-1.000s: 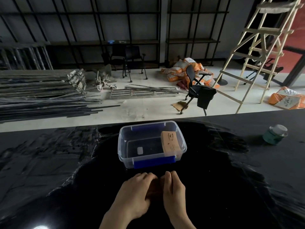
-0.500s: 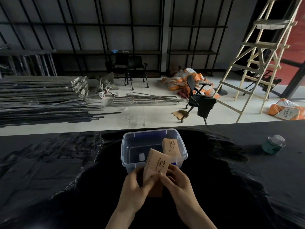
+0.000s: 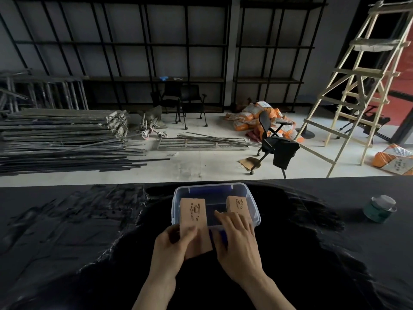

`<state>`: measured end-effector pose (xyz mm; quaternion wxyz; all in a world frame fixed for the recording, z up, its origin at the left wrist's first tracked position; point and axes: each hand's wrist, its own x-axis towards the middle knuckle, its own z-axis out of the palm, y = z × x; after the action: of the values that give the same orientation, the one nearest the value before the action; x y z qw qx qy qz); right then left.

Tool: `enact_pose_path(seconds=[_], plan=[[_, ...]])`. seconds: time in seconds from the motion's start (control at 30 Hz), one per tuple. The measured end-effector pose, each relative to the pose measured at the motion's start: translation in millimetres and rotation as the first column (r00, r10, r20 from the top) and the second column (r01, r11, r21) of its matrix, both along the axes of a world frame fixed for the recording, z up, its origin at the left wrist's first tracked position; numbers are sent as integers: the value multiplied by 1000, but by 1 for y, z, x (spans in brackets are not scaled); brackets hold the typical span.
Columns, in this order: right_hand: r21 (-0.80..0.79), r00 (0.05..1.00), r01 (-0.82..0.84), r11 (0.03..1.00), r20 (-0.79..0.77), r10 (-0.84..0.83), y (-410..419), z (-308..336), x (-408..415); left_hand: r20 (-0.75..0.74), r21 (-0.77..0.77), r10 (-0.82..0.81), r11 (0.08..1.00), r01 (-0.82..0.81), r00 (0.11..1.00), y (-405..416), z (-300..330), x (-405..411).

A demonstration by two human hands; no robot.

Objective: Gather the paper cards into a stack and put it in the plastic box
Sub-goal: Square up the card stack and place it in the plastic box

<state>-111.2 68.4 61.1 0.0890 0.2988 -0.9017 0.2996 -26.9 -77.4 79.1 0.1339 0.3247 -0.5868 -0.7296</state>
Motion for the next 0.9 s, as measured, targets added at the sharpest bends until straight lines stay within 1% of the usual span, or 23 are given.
enact_pose_path(seconds=[0.03, 0.07, 0.1, 0.13, 0.27, 0.4, 0.43, 0.5, 0.53, 0.57, 0.6, 0.63, 0.67, 0.7, 0.73, 0.77, 0.83, 0.9], plan=[[156, 999, -40, 987, -13, 43, 0, -1, -4, 0, -3, 19, 1000, -19, 1000, -3, 1, 0], [278, 997, -74, 958, 9, 75, -1, -4, -7, -1, -2, 36, 999, -36, 999, -5, 2, 0], [359, 995, -103, 928, 42, 95, -1, -6, -8, -1, 0, 52, 999, -52, 999, -6, 2, 0], [396, 992, -123, 910, 65, 106, -1, -8, -8, 1, 1, 67, 998, -67, 998, -6, 2, 0], [448, 993, -112, 887, 18, 117, 4, -10, 3, 3, -3, 96, 995, -96, 995, -5, 3, 0], [476, 984, -172, 862, 35, 177, 13, -1, 27, -17, -38, 94, 995, -95, 995, -4, 5, -5], [483, 981, -166, 860, -10, 194, 17, -1, 34, -21, -54, 91, 994, -92, 996, -4, 6, -8], [410, 969, -150, 900, -122, 217, 27, -3, 47, -19, -89, 69, 994, -70, 997, -3, 9, -13], [321, 963, -162, 933, -157, 221, 33, -5, 49, -16, -98, 52, 994, -54, 999, -3, 10, -17], [194, 964, -143, 970, -196, 182, 41, -4, 47, -10, -101, 33, 994, -34, 999, -2, 11, -20], [53, 977, -87, 995, -193, 96, 50, -2, 39, 2, -105, 11, 994, -10, 1000, -1, 12, -24], [-51, 984, 15, 999, -175, -24, 61, 1, 28, 25, -108, -10, 994, 13, 1000, 1, 13, -28], [-100, 976, 141, 985, -156, -155, 73, 2, 15, 58, -110, -28, 993, 34, 998, 2, 13, -31], [-83, 953, 257, 963, -144, -267, 85, 1, -1, 93, -115, -43, 992, 54, 995, 4, 11, -35], [-10, 935, 339, 941, -110, -338, 97, -2, -17, 124, -124, -58, 990, 74, 991, 5, 9, -39], [100, 922, 387, 917, -48, -384, 108, -9, -30, 152, -132, -67, 987, 87, 986, 8, 8, -43], [347, 898, 383, 856, 79, -433, 128, -34, -50, 200, -139, -74, 985, 104, 977, 11, 3, -50], [506, 879, 331, 797, 143, -456, 141, -63, -57, 237, -150, -75, 982, 112, 969, 11, -1, -58]])
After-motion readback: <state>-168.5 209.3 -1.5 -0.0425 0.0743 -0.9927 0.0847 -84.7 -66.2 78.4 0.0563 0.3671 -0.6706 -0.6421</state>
